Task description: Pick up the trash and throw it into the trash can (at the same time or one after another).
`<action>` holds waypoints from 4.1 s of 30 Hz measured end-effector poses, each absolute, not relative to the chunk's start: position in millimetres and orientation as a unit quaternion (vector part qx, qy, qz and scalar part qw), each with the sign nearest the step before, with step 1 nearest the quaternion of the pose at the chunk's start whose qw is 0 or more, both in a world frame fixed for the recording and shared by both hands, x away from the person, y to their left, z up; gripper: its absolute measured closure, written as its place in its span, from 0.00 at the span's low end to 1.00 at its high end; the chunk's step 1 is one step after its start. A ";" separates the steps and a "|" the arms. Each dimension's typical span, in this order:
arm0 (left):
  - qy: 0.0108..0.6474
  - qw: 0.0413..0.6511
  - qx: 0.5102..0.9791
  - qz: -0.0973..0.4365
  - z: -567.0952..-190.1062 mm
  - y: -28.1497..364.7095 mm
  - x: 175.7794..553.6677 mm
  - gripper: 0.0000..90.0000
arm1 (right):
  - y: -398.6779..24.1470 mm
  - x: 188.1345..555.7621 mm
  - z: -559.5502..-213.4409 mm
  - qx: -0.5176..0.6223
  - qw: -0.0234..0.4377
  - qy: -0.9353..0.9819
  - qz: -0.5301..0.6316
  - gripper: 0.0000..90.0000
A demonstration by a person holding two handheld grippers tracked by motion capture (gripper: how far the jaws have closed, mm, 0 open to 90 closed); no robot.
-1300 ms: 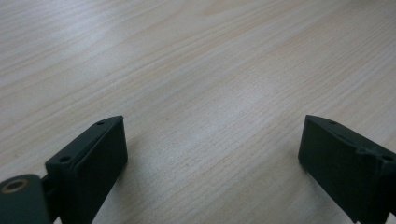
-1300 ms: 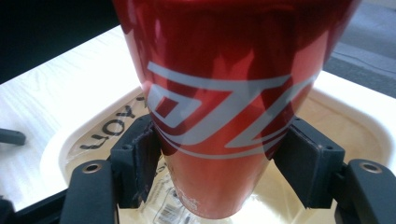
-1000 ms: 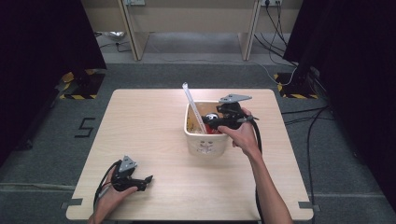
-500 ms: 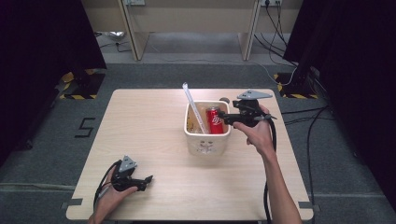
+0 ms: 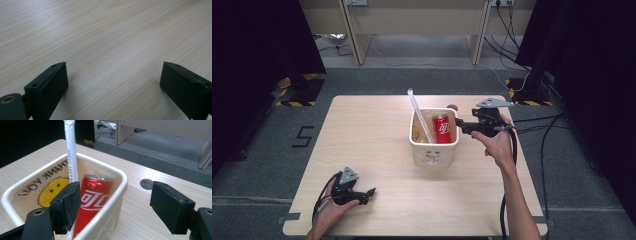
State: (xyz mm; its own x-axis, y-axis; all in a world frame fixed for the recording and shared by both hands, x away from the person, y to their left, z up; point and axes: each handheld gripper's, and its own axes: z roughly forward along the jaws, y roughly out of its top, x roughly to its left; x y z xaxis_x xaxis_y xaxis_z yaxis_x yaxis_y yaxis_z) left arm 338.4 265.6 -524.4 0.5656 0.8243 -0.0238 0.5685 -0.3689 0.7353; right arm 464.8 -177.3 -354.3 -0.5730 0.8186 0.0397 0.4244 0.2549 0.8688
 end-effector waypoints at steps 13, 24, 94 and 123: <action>0.431 0.360 0.808 0.178 -524.5 265.6 338.4 0.08 | -194.2 462.8 -356.1 0.420 0.232 0.754 0.448 0.26; 0.431 0.360 0.808 0.178 -524.5 265.5 338.3 0.08 | -210.3 456.1 -363.8 0.431 0.240 0.753 0.434 0.26; 0.431 0.359 0.809 0.178 -524.4 265.7 338.3 0.08 | -207.5 383.3 -434.8 0.414 0.232 0.781 0.405 0.26; 0.430 0.359 0.809 0.178 -524.3 265.8 338.3 0.08 | -215.6 357.9 -481.7 0.429 0.205 0.794 0.379 0.26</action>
State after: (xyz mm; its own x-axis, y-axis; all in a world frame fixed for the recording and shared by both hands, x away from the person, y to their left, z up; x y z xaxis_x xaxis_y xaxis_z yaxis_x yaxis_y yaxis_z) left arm 338.3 265.8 -524.3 0.5658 0.8243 -0.0203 0.5682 -0.3720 0.7340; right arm 357.9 -215.6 -481.7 -0.5483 0.8363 -0.0005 0.5258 0.3452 0.7774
